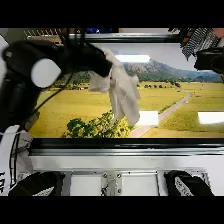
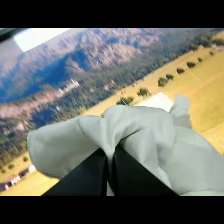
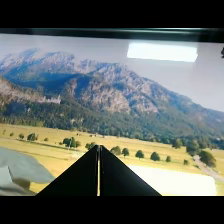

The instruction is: Fold the clothes and pants, and hang the long-sleeved shirts on hangers.

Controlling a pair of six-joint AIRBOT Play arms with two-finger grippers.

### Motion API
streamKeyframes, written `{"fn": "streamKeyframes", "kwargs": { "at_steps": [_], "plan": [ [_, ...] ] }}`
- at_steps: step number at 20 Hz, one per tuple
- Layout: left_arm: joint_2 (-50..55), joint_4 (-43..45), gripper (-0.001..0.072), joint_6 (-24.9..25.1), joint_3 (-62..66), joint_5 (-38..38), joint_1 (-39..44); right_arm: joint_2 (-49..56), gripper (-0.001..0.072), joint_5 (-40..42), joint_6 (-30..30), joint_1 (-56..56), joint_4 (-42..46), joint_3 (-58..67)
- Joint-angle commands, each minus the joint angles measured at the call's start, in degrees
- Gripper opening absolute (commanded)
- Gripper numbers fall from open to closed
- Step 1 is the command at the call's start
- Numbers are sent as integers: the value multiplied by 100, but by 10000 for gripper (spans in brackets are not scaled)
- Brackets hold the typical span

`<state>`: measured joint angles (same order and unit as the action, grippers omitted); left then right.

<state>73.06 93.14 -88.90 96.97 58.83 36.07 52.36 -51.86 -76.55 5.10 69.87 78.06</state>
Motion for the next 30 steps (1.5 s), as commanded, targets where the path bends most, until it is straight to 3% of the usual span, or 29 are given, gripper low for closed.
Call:
{"fn": "streamKeyframes", "kwargs": {
  "at_steps": [1,2,3,4,5,8,14,18,20,26,30],
  "plan": [
    [2,-636,16,2,-1401,-157,-452,85,15,-785,-20,11,83,0],
    [70,-634,225,2,-1683,-142,-658,179,33,-994,-22,11,57,-2],
    [136,-649,666,-7,-1886,-138,-863,278,211,-1180,-22,11,-13,-7],
    [212,-785,685,-24,-1965,-98,-1093,380,488,-1329,-22,11,-94,-13],
    [267,-986,685,-33,-1952,-72,-1386,507,696,-1464,-22,11,-173,-13],
    [313,-1740,679,-52,-1950,-179,-2417,898,697,-1764,-22,11,-439,-46],
    [1316,-3399,679,-48,-1950,612,-3993,1729,697,-1792,-28,11,-979,-573],
    [2131,-4701,679,444,-1950,922,-4037,2522,696,-1440,-175,-46,-1550,-1139],
    [2358,-4988,679,588,-1950,942,-3897,2994,605,-1200,-173,-243,-1801,-1331],
    [2573,-4966,679,603,-1950,695,-3543,4354,583,-107,9,-1209,-3136,-1351],
    [2575,-4964,679,605,-1950,608,-3471,4723,583,372,98,-1578,-3414,-1349]
  ]
}}
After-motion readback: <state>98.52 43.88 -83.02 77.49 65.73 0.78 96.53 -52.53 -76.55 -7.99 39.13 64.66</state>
